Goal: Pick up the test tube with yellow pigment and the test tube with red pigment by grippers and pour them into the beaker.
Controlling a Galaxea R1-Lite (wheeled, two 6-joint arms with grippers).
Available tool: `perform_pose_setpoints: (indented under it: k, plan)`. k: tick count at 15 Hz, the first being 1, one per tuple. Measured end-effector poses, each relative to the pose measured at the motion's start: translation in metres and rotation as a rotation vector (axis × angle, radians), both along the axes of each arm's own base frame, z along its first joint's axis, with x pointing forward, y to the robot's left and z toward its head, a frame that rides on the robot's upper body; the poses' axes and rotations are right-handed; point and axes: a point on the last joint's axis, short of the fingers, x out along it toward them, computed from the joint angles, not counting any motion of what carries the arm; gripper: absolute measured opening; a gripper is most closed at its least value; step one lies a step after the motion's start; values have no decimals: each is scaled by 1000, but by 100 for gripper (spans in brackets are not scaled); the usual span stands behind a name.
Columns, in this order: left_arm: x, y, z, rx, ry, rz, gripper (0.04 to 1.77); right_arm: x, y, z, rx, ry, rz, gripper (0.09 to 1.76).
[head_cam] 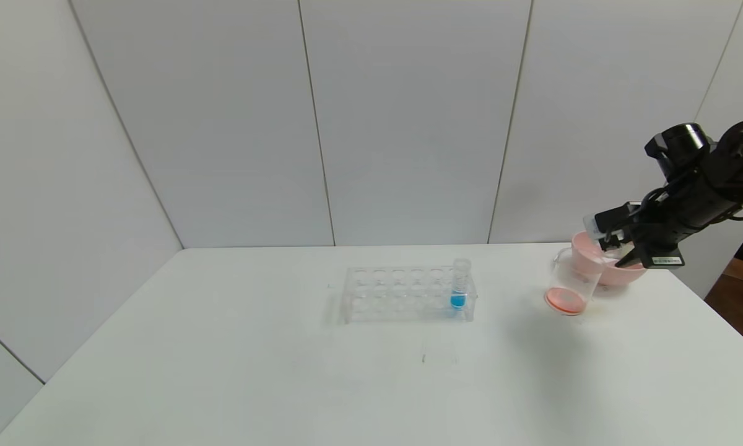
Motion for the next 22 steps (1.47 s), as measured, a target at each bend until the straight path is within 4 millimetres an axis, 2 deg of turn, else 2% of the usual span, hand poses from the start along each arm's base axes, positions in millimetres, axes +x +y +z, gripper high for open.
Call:
perform_pose_setpoints:
  k: [16, 22]
  plan:
    - [0, 0, 0, 0, 0, 0, 172, 0, 4, 5, -118, -26, -63, 51]
    - [0, 0, 0, 0, 0, 0, 172, 1, 12, 7, -164, -44, -74, 51]
